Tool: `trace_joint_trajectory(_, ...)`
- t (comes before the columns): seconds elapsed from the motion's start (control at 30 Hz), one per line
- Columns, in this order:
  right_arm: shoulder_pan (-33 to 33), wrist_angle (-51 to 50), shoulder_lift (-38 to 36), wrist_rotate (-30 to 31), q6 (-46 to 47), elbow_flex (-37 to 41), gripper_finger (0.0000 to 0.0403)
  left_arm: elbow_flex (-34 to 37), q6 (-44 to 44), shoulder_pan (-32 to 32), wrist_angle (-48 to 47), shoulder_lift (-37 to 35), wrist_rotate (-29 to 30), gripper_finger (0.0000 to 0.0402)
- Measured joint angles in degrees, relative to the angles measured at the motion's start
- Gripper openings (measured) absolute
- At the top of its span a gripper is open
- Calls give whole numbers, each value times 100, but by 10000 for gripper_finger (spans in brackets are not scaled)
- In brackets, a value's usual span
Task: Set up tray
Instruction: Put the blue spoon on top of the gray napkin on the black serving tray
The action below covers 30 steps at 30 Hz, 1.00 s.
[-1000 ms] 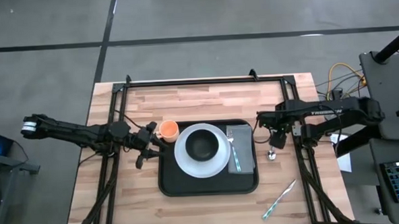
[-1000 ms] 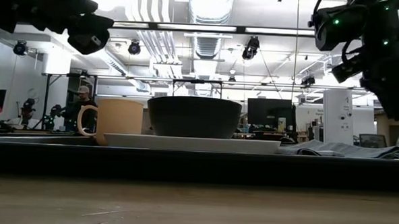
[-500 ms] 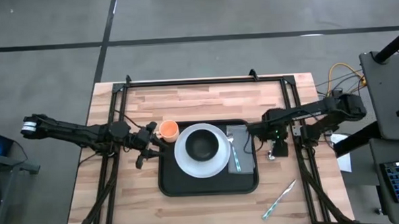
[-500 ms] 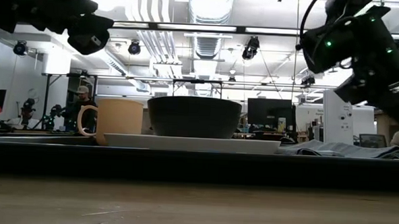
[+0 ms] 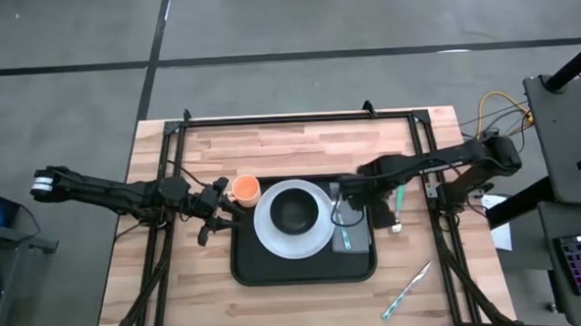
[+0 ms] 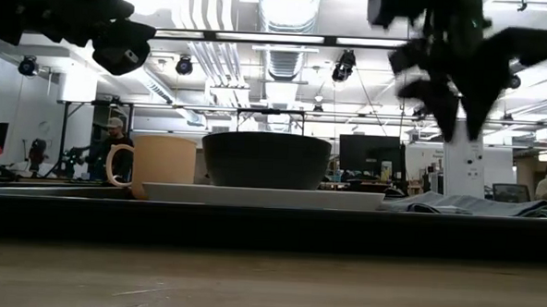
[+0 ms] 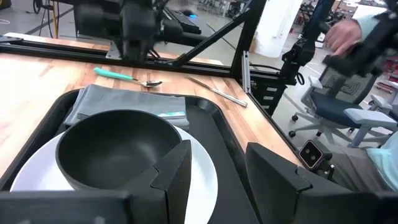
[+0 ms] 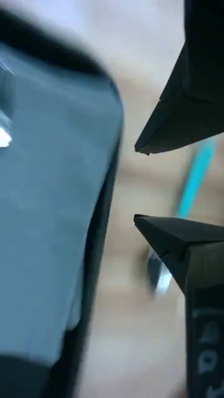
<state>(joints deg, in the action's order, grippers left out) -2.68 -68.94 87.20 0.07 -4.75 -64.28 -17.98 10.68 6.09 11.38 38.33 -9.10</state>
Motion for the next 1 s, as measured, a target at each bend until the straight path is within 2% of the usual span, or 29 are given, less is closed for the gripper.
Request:
trace_joint_trajectory(0.13,-292,-586,18,1087,-1913,-640,165,2,0,0,-2,0,1,134)
trace_joint_trajectory(0.23,-352,-870,-40,1341,-2816,-763,163,9,0,0,-4,2,2,134)
trace_joint_trajectory(0.33,-343,-1217,-61,1496,-3266,-656,162,11,0,0,-3,2,0,134)
trace_joint_trajectory(0.47,-358,-1722,-59,1696,-3559,-81,162,10,0,0,-2,1,2,134)
trace_joint_trajectory(0.57,-379,-1700,-82,1714,-3482,498,162,11,0,0,-4,0,2,134)
trace_joint_trajectory(0.8,-627,-1030,-87,1979,-3574,1504,162,10,0,0,-2,1,0,134)
trace_joint_trajectory(1.0,-900,-223,-79,2002,-3072,1905,162,9,0,0,-3,0,1,134)
